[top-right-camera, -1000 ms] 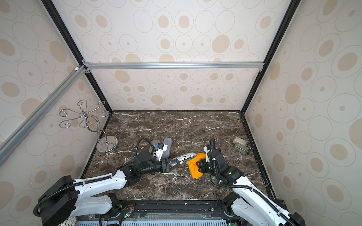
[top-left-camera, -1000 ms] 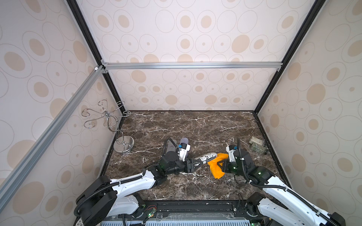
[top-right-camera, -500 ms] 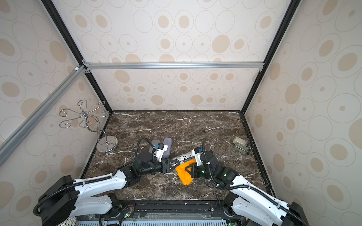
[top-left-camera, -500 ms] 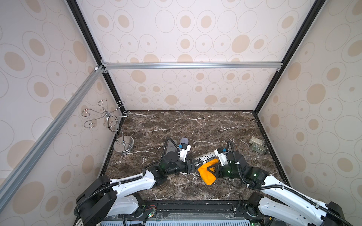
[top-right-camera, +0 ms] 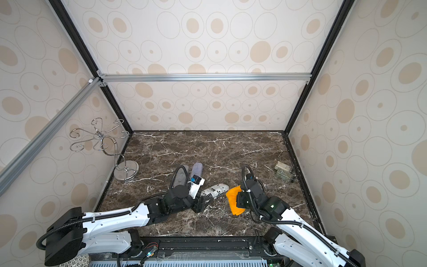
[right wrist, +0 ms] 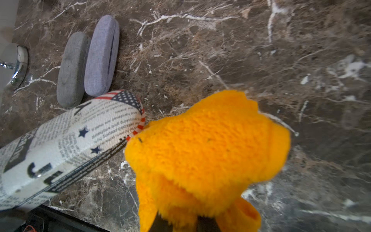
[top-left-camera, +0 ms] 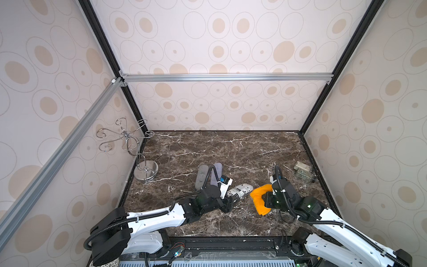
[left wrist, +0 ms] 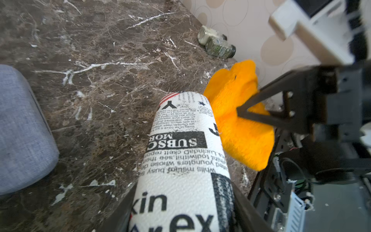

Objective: Wipe the eyeglass case
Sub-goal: Wipe the dirt from the eyeglass case.

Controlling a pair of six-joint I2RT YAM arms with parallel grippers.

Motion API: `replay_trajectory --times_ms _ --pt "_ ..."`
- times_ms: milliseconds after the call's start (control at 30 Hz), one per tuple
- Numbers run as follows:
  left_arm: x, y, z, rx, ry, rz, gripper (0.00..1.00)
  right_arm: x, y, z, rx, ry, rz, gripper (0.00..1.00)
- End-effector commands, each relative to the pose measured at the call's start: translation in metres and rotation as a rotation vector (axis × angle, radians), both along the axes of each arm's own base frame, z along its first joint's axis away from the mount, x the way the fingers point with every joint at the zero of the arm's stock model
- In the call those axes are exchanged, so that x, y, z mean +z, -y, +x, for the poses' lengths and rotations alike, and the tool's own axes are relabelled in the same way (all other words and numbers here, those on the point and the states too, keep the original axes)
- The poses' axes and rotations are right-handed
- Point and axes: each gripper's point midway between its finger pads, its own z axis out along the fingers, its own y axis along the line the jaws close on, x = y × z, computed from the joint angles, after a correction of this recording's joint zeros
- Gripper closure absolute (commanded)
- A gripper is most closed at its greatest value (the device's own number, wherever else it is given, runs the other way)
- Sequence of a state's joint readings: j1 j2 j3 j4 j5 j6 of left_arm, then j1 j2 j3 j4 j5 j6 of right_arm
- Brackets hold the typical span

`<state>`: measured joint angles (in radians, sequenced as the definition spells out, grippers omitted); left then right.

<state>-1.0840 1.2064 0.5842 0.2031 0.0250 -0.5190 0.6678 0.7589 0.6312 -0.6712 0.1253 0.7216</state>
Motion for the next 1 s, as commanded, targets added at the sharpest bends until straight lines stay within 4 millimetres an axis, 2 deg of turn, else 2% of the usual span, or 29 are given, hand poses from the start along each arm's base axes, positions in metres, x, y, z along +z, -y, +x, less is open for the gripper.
replay_trajectory --times_ms 0,100,267,300,400,533,633,800,967 --pt "0.002 0.000 -0.002 -0.021 0.153 0.124 0.51 0.028 0.001 0.001 0.056 0.057 0.008 1.00" --pt "0.002 0.004 -0.013 -0.068 0.233 0.167 0.51 0.043 -0.016 -0.003 0.166 0.037 0.041 1.00" --pt "0.005 0.012 -0.027 -0.142 0.353 0.258 0.51 0.053 -0.045 -0.005 0.311 -0.008 0.097 1.00" --pt "0.005 0.015 -0.031 -0.160 0.378 0.276 0.51 0.054 -0.056 -0.007 0.368 -0.024 0.121 1.00" --pt "0.008 0.020 -0.039 -0.181 0.466 0.337 0.51 0.052 -0.077 -0.011 0.488 -0.111 0.142 1.00" --pt "0.011 0.022 -0.046 -0.181 0.583 0.435 0.52 0.044 -0.084 -0.006 0.536 -0.198 0.084 1.00" --pt "0.013 0.024 -0.051 -0.193 0.650 0.487 0.52 0.044 -0.098 -0.004 0.604 -0.233 0.109 1.00" --pt "0.010 0.025 -0.053 -0.195 0.723 0.572 0.53 0.049 -0.118 -0.011 0.702 -0.290 0.165 1.00" --pt "0.010 0.029 -0.056 -0.213 0.756 0.602 0.53 0.037 -0.127 -0.016 0.747 -0.346 0.149 1.00"
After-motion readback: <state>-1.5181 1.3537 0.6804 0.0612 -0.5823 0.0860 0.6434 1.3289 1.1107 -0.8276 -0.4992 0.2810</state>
